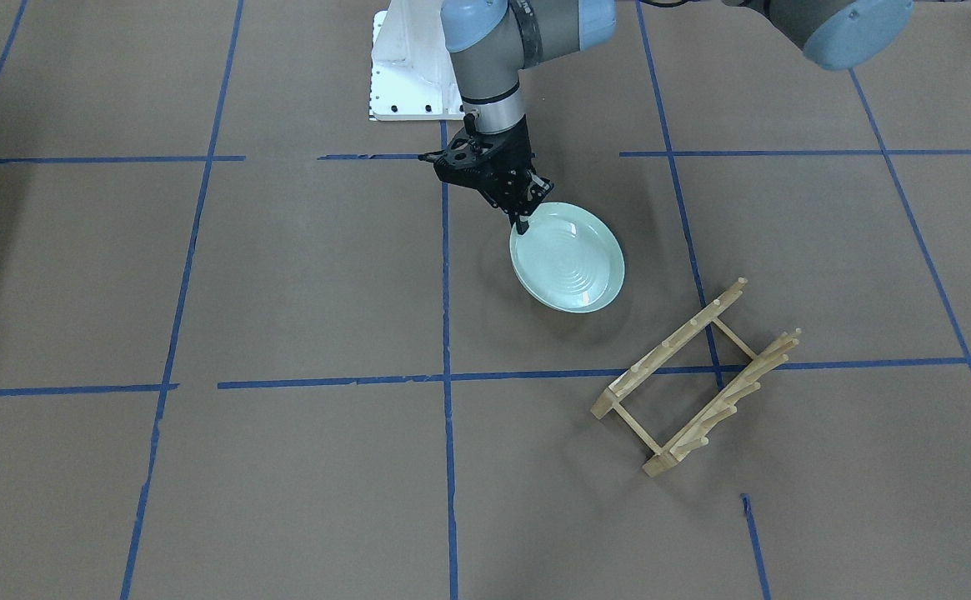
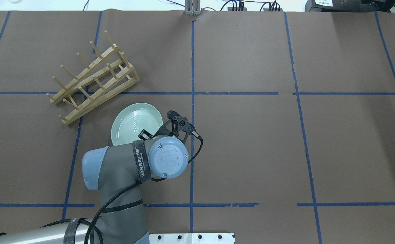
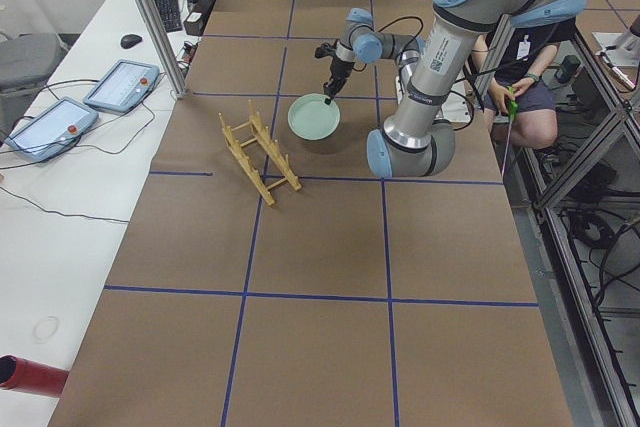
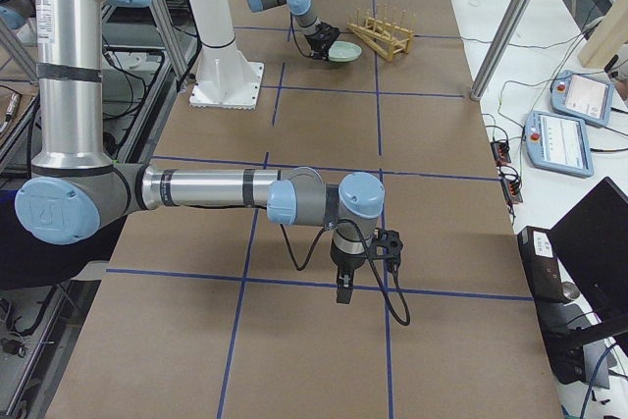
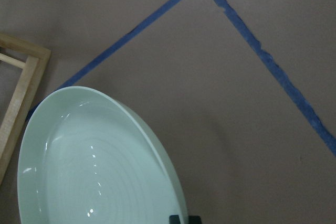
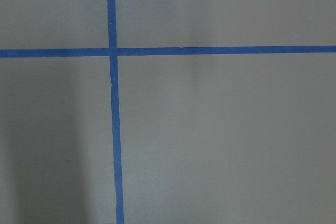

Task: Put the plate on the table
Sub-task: 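Carry the plate nearer the robot and lower it flat onto the table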

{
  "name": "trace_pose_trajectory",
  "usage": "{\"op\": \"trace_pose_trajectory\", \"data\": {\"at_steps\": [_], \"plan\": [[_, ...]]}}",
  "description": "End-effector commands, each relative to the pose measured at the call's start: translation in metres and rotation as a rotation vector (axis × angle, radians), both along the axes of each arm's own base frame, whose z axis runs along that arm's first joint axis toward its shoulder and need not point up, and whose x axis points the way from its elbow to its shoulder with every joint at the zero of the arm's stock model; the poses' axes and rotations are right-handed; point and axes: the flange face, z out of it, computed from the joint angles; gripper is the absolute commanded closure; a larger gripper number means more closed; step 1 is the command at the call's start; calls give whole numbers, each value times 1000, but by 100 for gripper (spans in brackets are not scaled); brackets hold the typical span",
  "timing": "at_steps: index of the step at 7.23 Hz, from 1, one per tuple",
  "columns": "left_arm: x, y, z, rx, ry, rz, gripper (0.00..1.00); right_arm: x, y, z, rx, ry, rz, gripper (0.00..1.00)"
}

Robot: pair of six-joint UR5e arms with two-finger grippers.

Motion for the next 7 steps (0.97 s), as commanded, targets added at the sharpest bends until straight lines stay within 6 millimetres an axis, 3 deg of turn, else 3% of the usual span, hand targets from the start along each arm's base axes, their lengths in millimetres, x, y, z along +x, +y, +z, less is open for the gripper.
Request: {"op": "trace_pose_trajectory", "data": {"at_steps": [1, 2, 3, 5, 6, 7], "plan": [[22, 2, 23, 26, -35, -3, 1, 0, 0, 0, -1, 0, 2, 0], [19, 3, 22, 32, -7, -6, 0, 0, 0, 0, 0, 0, 0, 0], [12, 4, 9, 37, 26, -11, 0, 0, 0, 0, 0, 0, 0, 0], [-14, 12, -31, 53, 124, -9, 0, 0, 0, 0, -1, 0, 0, 0], [-46, 13, -59, 57, 204, -12, 0, -1, 0, 0, 0, 0, -1, 0], [-88, -17, -73, -7, 276, -14, 0, -1, 0, 0, 0, 0, -1, 0]]}}
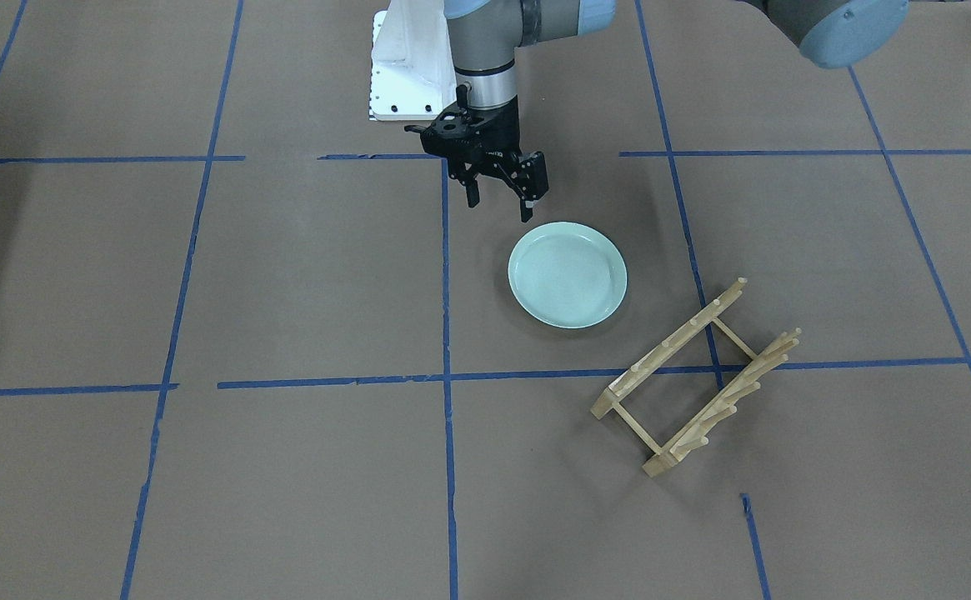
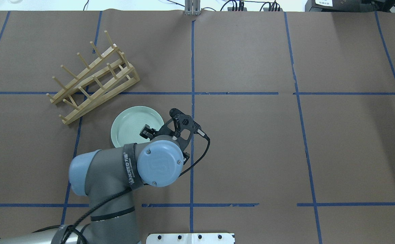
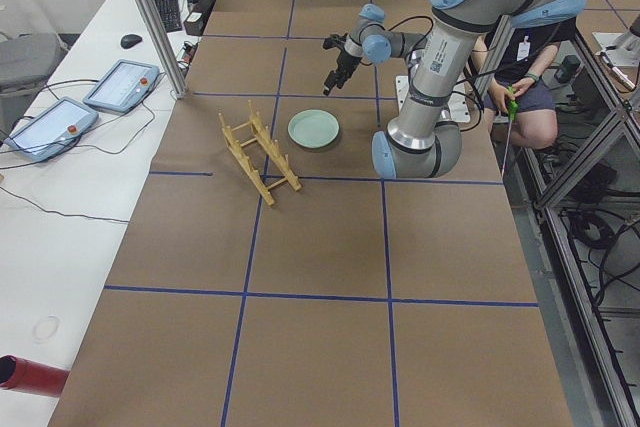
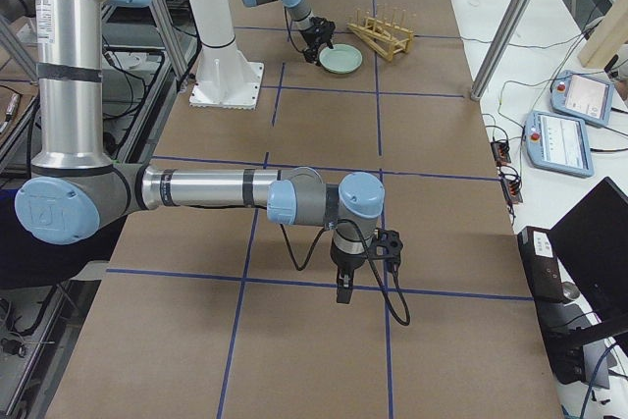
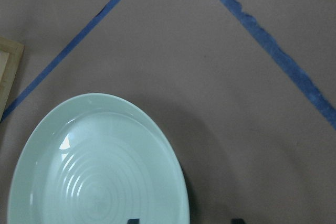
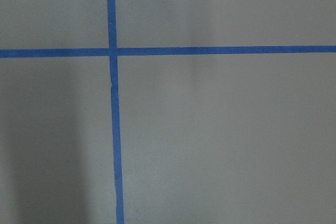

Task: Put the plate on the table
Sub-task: 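Open the left gripper and withdraw it away from the plate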

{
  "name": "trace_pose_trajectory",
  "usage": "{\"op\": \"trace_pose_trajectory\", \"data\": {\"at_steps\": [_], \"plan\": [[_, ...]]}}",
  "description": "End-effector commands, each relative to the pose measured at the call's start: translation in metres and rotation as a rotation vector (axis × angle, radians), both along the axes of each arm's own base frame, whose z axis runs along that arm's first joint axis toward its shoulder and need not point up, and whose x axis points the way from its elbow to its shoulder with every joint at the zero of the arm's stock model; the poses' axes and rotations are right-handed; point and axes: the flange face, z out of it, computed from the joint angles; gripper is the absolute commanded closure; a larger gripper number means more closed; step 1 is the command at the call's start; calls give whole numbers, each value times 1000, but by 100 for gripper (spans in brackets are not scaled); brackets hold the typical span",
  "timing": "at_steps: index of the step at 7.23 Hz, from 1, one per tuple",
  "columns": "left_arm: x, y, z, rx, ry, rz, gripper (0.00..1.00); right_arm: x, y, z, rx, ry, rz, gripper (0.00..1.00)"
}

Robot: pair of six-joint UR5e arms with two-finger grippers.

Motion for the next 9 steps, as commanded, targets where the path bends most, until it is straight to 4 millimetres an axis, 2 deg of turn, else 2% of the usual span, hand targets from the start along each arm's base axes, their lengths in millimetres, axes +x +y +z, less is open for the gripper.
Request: {"op": "trace_pose_trajectory", "data": {"at_steps": [1, 2, 3, 4, 5, 7, 8, 9], "plan": [[-92, -66, -26, -170, 165, 44, 0, 0, 0, 0, -1, 0, -1, 0], [-160, -116, -32, -247, 239, 16, 0, 0, 0, 0, 0, 0, -1, 0], [-232, -161, -24, -317, 295, -34, 0, 0, 0, 0, -1, 0, 1, 0], [-285, -184, 3, -343, 306, -22, 0, 1, 0, 0, 0, 0, 1, 0], [-325, -201, 29, -287, 266, 28, 0, 1, 0, 0, 0, 0, 1, 0], [-424, -224, 154, -281, 141, 65, 0, 1, 0, 0, 0, 0, 1, 0], [-460, -213, 226, -336, 97, 73, 0, 0, 0, 0, 0, 0, -1, 0], [-505, -211, 286, -353, 79, 43, 0, 0, 0, 0, 0, 0, -1, 0]]}}
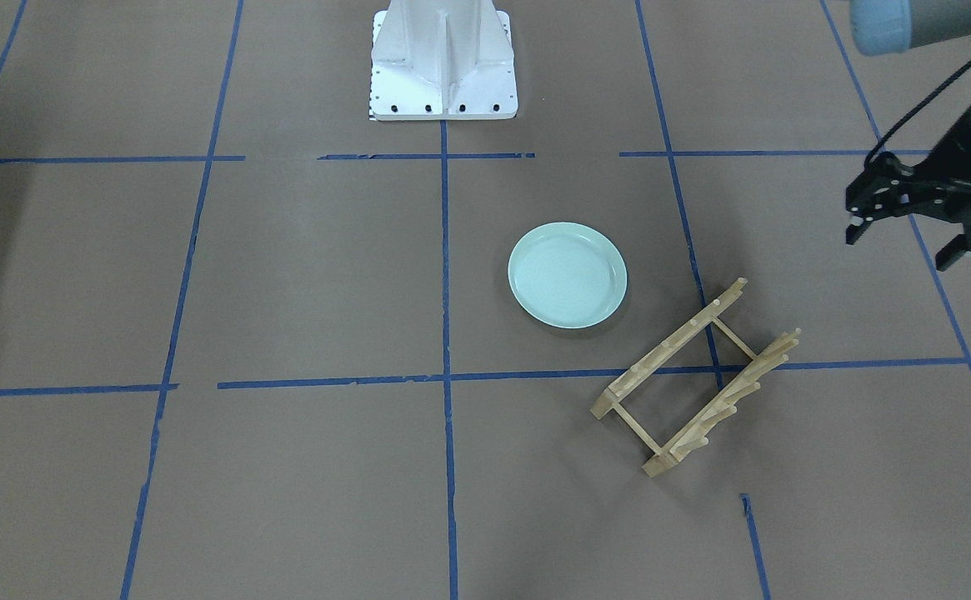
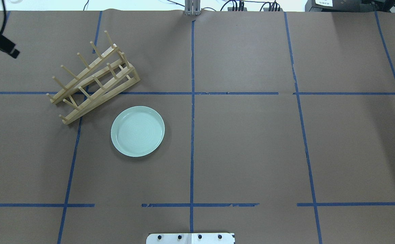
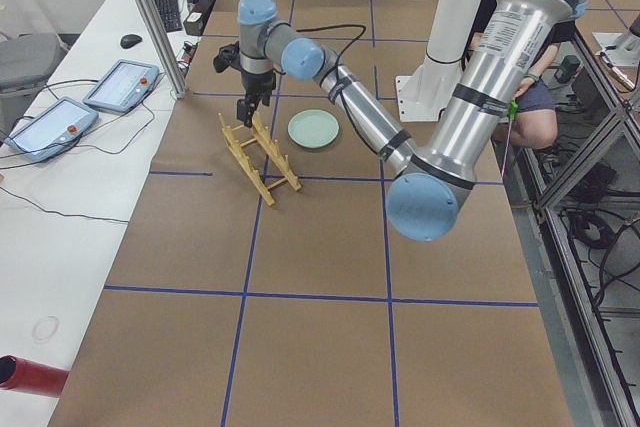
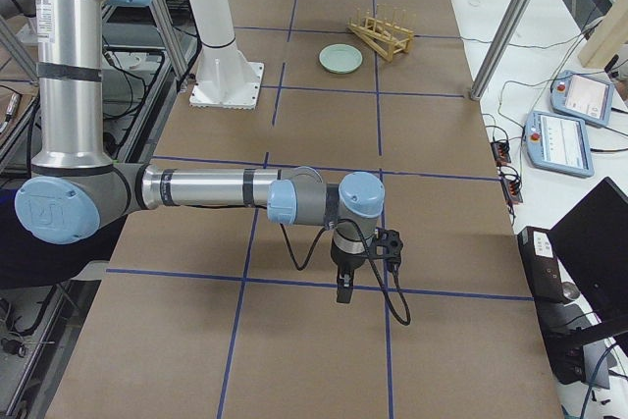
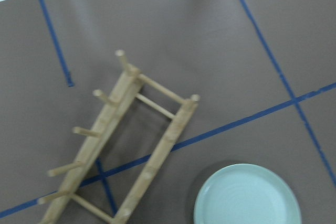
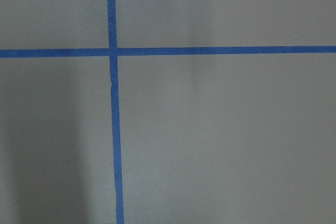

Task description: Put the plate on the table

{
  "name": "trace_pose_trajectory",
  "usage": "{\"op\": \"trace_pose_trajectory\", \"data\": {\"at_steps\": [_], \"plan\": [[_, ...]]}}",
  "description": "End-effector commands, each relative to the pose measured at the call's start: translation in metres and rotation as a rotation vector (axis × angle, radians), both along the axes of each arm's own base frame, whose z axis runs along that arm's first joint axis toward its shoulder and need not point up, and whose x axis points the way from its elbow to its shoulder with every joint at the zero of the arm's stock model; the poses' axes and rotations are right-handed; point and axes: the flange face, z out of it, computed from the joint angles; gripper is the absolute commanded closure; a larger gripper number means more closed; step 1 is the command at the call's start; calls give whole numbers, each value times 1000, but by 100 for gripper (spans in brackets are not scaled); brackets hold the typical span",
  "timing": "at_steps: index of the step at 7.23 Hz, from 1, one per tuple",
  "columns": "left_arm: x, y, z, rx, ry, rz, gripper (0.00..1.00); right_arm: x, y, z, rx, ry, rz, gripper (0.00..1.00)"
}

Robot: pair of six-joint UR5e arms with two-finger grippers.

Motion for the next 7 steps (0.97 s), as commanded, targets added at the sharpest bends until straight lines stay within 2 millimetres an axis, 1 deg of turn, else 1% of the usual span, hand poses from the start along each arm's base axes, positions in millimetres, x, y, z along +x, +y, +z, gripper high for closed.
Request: {"op": "trace_pose_trajectory", "data": {"at_steps": [1, 2, 3, 4, 5, 6, 7], "plan": [[-102, 14, 139, -114, 21, -39, 0, 0, 0, 0, 0, 0, -1, 0], [-112, 34, 202, -187, 117, 5, 0, 0, 0, 0, 0, 0, 1, 0], [-122, 55, 240, -178, 116, 28, 0, 0, 0, 0, 0, 0, -1, 0], [-127, 62, 261, -218, 112, 16, 0, 0, 0, 0, 0, 0, 1, 0], [-147, 65, 281, -256, 113, -26, 0, 0, 0, 0, 0, 0, -1, 0], [-151, 67, 288, -271, 111, -38, 0, 0, 0, 0, 0, 0, -1, 0], [-157, 68, 290, -275, 84, -52, 0, 0, 0, 0, -1, 0, 1, 0]]}}
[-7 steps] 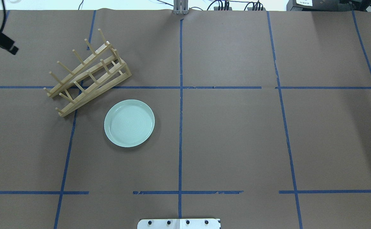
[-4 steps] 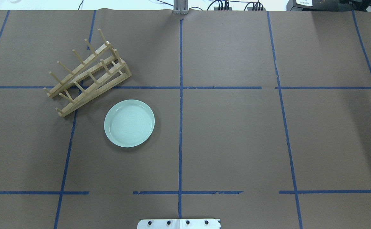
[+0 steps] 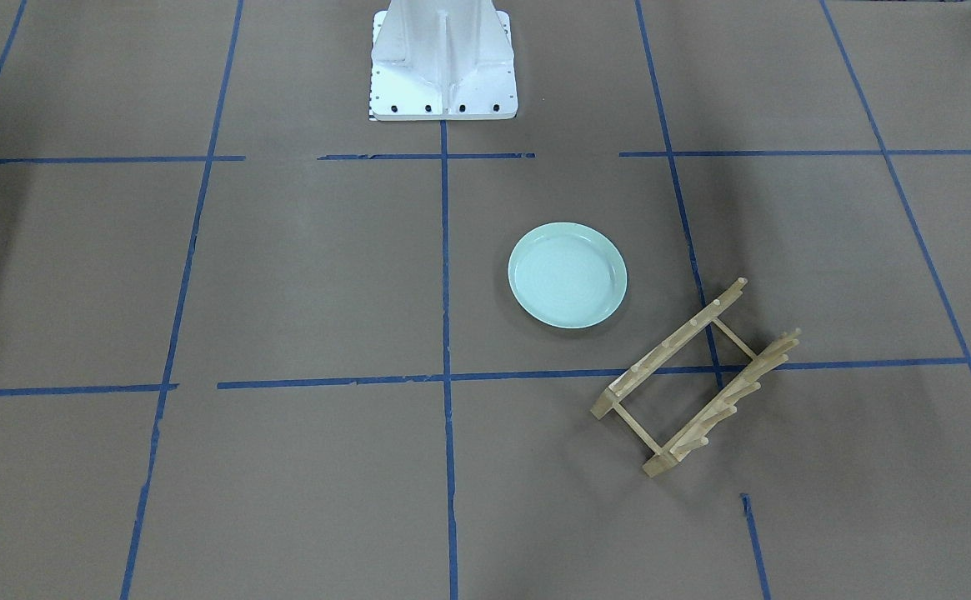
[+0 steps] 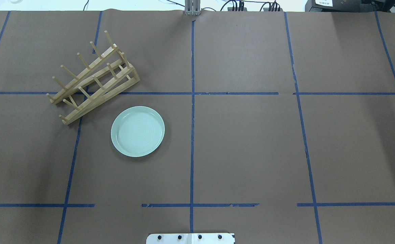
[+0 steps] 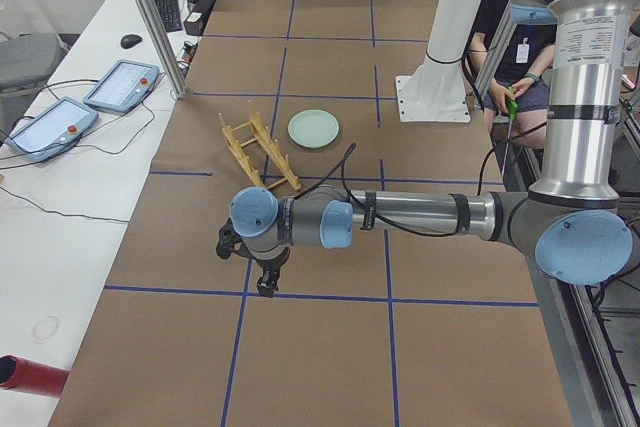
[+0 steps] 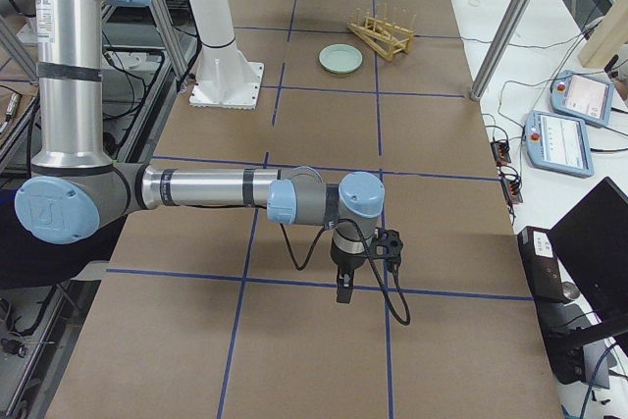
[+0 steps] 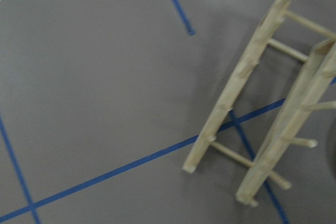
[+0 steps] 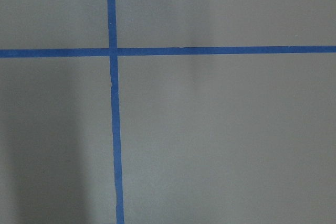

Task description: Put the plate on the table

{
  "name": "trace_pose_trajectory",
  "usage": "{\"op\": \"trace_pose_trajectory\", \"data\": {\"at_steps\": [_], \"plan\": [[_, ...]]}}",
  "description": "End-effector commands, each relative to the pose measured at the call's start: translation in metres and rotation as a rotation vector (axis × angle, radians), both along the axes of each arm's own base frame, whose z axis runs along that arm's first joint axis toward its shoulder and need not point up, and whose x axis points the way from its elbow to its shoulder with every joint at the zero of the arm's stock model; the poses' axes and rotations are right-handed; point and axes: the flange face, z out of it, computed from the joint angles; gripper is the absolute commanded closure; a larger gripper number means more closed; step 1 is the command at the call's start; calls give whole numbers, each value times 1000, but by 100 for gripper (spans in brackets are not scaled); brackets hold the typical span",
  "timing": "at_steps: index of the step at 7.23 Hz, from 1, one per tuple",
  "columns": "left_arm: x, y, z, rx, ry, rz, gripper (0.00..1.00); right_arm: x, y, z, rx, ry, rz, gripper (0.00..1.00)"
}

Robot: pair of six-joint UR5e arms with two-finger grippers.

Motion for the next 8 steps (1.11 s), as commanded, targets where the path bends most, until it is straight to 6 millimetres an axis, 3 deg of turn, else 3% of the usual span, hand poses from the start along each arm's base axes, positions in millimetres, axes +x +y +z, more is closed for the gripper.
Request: {"op": "trace_pose_trajectory", "data": {"at_steps": [1, 3, 8], "plan": [[-20, 4, 9, -18, -56, -39, 0, 0, 0, 0, 0, 0, -1, 0], [-25, 4, 8, -126, -82, -148, 0, 0, 0, 0, 0, 0, -1, 0], [-24, 5, 11, -128, -86, -144, 0, 0, 0, 0, -1, 0, 1, 0]]}}
